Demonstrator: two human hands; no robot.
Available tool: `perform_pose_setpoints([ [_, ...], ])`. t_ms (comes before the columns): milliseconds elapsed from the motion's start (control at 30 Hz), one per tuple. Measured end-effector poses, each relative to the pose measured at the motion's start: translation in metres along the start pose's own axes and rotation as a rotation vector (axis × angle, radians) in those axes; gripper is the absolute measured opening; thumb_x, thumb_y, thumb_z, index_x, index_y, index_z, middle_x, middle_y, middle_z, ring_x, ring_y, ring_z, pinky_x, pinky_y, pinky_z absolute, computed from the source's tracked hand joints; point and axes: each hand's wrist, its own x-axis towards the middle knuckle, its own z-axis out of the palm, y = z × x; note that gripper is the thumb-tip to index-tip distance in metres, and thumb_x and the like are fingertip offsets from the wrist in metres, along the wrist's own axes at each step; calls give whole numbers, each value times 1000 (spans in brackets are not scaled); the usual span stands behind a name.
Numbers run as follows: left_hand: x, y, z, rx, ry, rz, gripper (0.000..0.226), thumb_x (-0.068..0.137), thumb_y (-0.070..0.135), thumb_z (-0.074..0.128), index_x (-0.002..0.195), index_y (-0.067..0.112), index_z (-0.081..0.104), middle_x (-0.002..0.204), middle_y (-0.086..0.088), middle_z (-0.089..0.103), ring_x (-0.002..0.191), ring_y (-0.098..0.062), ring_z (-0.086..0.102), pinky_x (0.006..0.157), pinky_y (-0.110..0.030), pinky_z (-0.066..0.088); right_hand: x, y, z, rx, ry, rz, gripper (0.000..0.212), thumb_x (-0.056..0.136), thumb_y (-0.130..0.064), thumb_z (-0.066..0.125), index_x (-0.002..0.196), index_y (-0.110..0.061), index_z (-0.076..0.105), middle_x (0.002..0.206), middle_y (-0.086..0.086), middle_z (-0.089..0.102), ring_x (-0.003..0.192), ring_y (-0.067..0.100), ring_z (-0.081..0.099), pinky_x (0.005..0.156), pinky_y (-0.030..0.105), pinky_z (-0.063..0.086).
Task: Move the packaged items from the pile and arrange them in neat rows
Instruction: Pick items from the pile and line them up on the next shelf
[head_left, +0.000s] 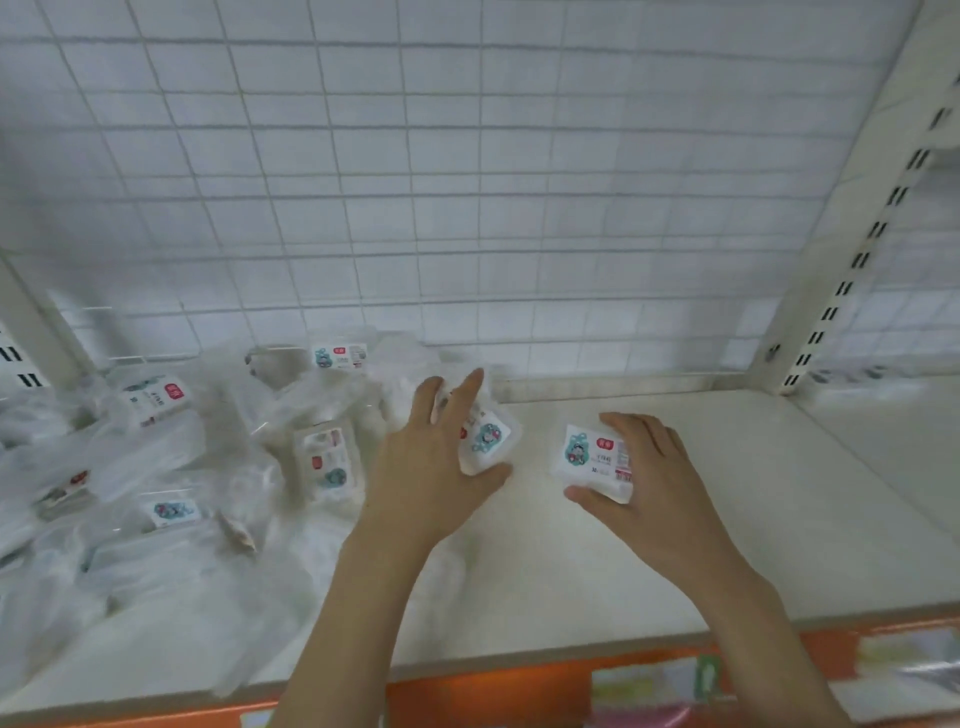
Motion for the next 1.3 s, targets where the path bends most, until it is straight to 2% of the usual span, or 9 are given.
perform_pose_setpoints([
  [233,-5,133,94,-123,8,32,63,73,21,62,129,36,38,143,-5,10,97,-31,57,75,-34,50,-41,134,-90,-52,-62,57,71,67,-32,79,126,-12,45,114,-1,48,104,18,43,83,19,29],
  [433,-15,209,144,-227,51,-19,37,72,55,61,98,39,40,128,4,21,69,-18,59,74,-33,49,-59,209,-133,-57,-81,114,73,69,-35,77,130,-14,41,117,-1,45,107,18,40,82,17,27],
  [533,-11,223,157,-198,78,3,26,79,46,59,96,36,40,124,-4,29,66,-23,59,71,-39,52,-61,228,-136,-22,-76,133,74,69,-35,77,130,-15,40,117,-2,44,106,17,41,82,17,28],
  [633,-2,232,163,-184,55,79,32,77,34,49,108,39,41,133,-10,25,75,-21,58,76,-39,51,-60,239,-138,-1,-55,142,74,70,-35,76,131,-15,39,117,-2,44,107,16,40,82,16,27],
  [700,4,238,166,-222,10,103,64,77,21,58,130,43,30,145,-13,7,82,-15,54,77,-29,45,-59,246,-141,4,-57,146,74,71,-35,75,132,-15,38,118,-2,43,107,15,39,82,16,27],
  [800,18,252,177,-304,-64,20,91,72,10,67,142,23,11,142,-10,6,91,-12,45,73,-22,37,-57,259,-150,-16,-61,139,73,73,-35,74,132,-15,37,122,0,42,108,16,38,86,17,29],
  [967,44,280,203,-397,-59,-76,84,68,7,70,134,11,18,120,-2,26,108,-28,44,79,-27,36,-47,299,-174,-71,-56,142,74,73,-34,74,134,-14,37,126,2,41,111,17,37,86,17,29],
  [1067,60,303,217,-274,-78,-65,84,70,13,67,139,17,18,128,-4,42,114,-27,36,91,-34,35,-39,333,-191,-104,-61,143,74,73,-35,74,134,-14,37,126,2,41,113,17,36,88,16,27],
  [1300,110,380,267,61,-134,54,83,78,10,58,146,24,13,144,-2,25,128,-24,29,106,-32,24,-26,420,-231,-220,-126,76,76,68,-39,77,129,-6,46,123,11,45,114,29,40,97,36,38],
])
